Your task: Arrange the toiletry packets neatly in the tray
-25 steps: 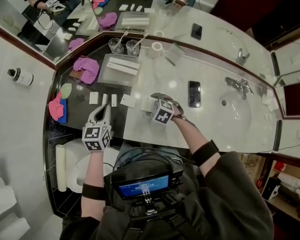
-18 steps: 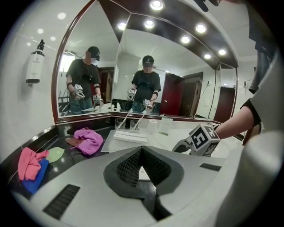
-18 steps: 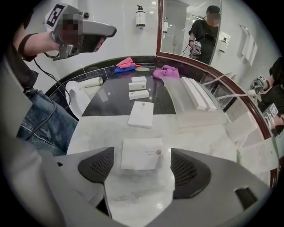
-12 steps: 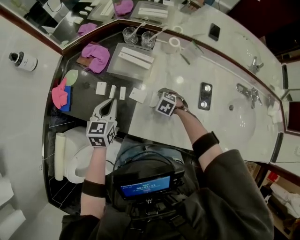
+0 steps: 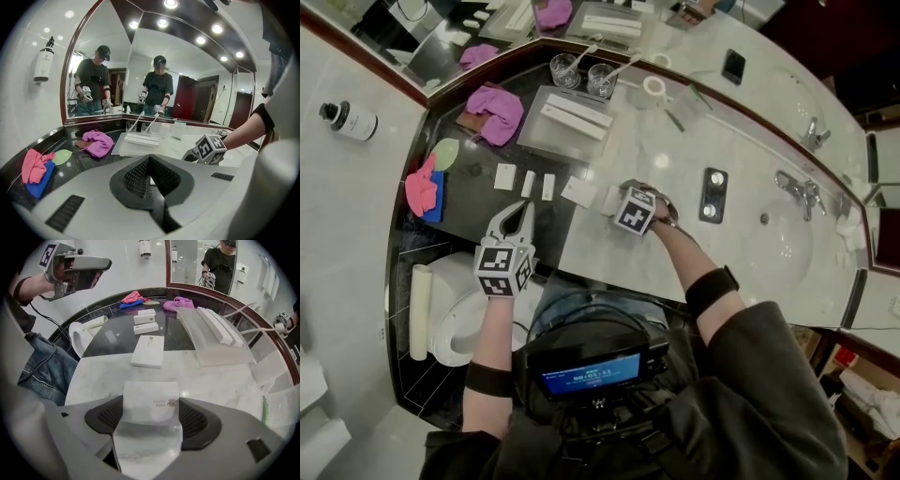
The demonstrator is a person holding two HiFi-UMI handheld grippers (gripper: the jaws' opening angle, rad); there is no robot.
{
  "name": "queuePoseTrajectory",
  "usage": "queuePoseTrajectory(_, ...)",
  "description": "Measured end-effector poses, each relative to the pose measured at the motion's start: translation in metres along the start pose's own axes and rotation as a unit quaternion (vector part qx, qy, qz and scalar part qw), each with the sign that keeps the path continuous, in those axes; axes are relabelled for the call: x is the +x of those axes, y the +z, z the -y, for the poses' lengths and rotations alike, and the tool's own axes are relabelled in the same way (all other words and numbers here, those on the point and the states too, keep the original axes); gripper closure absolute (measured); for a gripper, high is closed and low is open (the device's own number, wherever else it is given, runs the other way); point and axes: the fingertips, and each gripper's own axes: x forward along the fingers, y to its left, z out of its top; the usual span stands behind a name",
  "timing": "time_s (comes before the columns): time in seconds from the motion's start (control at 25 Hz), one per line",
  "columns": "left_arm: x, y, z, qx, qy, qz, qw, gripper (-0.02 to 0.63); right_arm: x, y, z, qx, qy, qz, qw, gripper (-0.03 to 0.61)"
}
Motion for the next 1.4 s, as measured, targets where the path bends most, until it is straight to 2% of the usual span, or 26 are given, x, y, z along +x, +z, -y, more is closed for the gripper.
queuePoseTrajectory(0.24,0.0,0.002,0.002,0.004,-0.002,0.004,1.0,0.612,-0.008,0.001,0.002,0.015,-0.014,0.016,1.0,0.193)
queuePoseTrajectory(0.48,0.001,0.008,0.005,0.008,-0.006,0.013,0.9999,0.612,-0.039,0.019,0.005,0.049,-0.034,0.085,0.995,0.193)
queuePoseTrajectory(0.6,0.002,0.012,0.008,0.008,-0.01,0.019,0.9997,0.612,-0.067,0.033,0.008,0.07,-0.056,0.137,0.987,0.192)
queuePoseTrajectory(0.8,0.005,0.016,0.014,0.008,-0.017,0.024,0.9995,0.612,-0.114,0.052,0.002,0.117,-0.078,0.218,0.966,0.192)
queuePoseTrajectory(0.92,0.008,0.016,0.019,0.008,-0.023,0.022,0.9995,0.612,-0.131,0.056,-0.004,0.14,-0.085,0.25,0.954,0.192)
queuePoseTrajectory(1.0,0.01,0.017,0.022,0.01,-0.028,0.021,0.9993,0.612,-0.138,0.059,-0.008,0.145,-0.086,0.262,0.95,0.192)
queuePoseTrajectory(1.16,0.013,0.02,0.022,0.014,-0.032,0.02,0.9992,0.612,-0.142,0.071,-0.011,0.119,-0.092,0.259,0.954,0.192)
queuePoseTrajectory(1.4,0.021,0.021,0.004,0.015,-0.031,0.015,0.9993,0.612,-0.13,0.118,0.005,0.039,-0.102,0.231,0.967,0.192)
